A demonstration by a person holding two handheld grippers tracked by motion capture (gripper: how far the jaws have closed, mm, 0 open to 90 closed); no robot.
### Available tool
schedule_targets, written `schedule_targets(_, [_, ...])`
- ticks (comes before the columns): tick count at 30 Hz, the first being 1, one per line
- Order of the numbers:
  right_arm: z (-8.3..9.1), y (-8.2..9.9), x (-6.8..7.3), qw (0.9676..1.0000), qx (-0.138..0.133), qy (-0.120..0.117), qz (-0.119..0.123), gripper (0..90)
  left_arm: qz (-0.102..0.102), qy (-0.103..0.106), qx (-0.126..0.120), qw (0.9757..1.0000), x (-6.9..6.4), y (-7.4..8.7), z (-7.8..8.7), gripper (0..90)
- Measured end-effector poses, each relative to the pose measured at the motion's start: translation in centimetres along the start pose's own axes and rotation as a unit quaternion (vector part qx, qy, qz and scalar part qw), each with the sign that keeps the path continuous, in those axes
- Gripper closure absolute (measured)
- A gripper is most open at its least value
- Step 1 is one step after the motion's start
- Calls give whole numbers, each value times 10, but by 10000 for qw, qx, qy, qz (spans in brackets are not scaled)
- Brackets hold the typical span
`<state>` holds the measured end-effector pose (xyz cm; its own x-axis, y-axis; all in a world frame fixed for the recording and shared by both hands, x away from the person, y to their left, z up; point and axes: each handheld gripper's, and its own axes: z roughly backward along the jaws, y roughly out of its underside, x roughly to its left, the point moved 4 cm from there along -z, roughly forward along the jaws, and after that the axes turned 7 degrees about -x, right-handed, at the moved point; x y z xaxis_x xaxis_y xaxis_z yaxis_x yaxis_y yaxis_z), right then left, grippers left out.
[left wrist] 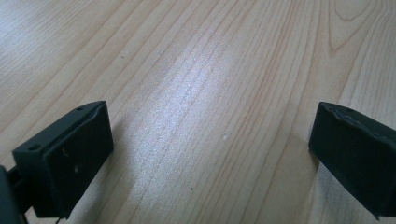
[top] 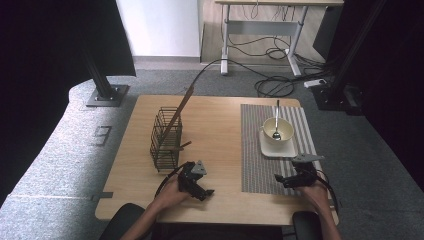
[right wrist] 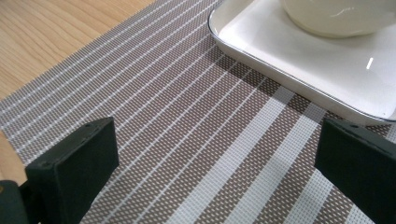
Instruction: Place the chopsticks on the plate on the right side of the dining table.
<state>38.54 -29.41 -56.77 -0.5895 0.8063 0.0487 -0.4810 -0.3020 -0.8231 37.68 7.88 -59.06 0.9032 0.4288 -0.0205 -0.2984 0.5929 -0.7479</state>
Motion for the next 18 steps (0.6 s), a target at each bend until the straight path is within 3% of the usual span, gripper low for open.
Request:
schedule_targets(8, [9,-11,11,9998,-121,-124,-82,0,2,-3,1,10000,0,0,0,0])
schedule_targets(18, [19,-34,38,9993,-56,-305,204,0,3,-10,3,10000,0,0,0,0])
